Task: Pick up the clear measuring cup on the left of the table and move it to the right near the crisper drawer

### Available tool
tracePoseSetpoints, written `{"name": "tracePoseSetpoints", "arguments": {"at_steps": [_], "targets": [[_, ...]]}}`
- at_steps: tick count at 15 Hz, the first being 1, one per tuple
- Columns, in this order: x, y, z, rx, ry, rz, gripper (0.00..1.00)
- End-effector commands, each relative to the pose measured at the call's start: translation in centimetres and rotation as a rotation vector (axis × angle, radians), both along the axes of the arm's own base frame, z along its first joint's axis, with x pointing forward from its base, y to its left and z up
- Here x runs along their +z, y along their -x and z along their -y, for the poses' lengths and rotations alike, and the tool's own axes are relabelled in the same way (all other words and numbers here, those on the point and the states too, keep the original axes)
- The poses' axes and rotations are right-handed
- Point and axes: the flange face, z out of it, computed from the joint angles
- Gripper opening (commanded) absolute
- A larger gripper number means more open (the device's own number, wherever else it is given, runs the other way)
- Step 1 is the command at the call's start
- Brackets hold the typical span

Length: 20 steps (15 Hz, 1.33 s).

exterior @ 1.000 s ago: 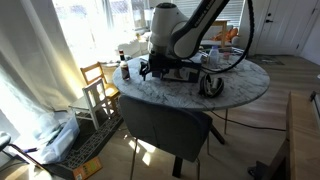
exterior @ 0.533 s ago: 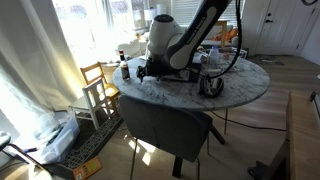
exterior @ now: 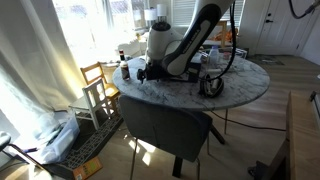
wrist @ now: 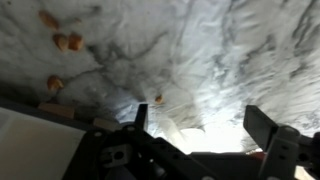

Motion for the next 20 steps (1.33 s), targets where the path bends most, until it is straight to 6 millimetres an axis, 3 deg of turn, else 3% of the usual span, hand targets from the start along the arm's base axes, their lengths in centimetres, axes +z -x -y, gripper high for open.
{"name": "tracePoseSetpoints", "arguments": {"at_steps": [1,10,12,20], "targets": [[-0.7,-1.0,-0.1,0.024,0.028,0.051,0.7],[-1.2,-1.3,-0.5,0.041,0.061,0.068,0.01],[-0.9,-1.2,-0.9,0.048,0.056,0.072,0.05],[3.0,1.1,-5.0,0.116,0.034,0.036,0.05]]}}
